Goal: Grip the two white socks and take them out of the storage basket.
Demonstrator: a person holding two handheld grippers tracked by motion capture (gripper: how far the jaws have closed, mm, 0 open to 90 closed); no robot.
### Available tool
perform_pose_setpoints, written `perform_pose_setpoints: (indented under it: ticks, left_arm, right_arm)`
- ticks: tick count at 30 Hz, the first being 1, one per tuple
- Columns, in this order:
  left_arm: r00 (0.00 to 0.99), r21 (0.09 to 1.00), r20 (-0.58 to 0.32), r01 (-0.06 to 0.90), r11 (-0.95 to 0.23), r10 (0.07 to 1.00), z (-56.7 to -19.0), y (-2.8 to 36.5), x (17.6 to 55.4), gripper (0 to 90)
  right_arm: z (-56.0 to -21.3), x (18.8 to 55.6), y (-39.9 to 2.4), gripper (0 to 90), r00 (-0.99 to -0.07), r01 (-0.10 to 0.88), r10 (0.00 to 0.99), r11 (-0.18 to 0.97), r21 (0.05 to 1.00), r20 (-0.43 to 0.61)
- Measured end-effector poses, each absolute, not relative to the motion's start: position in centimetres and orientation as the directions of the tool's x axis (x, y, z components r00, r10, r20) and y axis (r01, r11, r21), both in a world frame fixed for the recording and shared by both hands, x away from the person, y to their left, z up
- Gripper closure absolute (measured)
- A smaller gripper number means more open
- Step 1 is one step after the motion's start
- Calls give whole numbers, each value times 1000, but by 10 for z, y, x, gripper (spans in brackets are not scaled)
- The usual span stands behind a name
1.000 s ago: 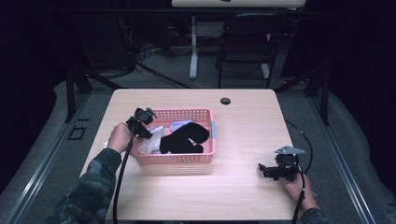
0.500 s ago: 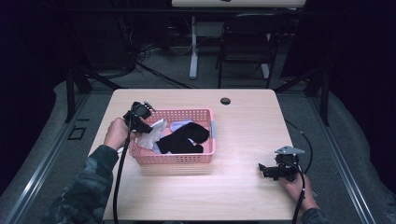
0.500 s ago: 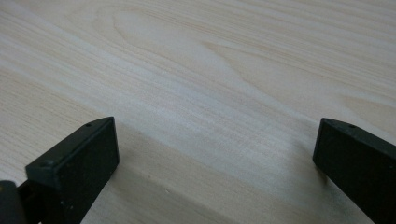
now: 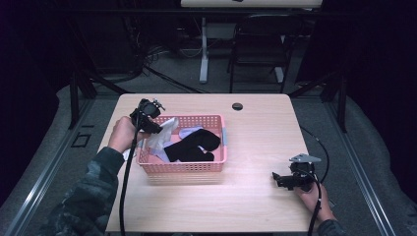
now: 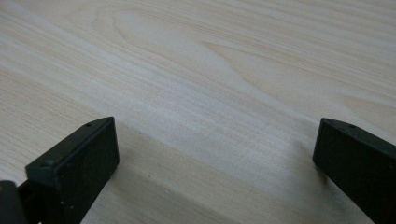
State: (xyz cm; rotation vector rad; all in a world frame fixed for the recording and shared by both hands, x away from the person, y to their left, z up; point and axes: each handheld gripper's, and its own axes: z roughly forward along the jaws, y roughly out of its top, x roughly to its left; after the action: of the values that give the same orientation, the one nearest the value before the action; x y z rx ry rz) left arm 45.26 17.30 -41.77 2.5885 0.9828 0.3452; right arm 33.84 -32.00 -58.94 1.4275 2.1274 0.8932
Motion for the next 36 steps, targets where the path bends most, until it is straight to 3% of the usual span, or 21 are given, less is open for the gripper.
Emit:
perform_pose_setpoints:
  ticks: [17, 36]
  left_arm:
    - [711, 464, 137, 569, -679, 689, -378, 185, 448, 855]
    - [616, 517, 128, 628, -582, 777, -360, 245, 441, 856]
  right_arm:
    - [-589, 338, -320, 0, -381, 651, 924, 265, 711, 5]
    - [-589, 338, -320, 0, -381, 651, 924, 265, 711, 5]
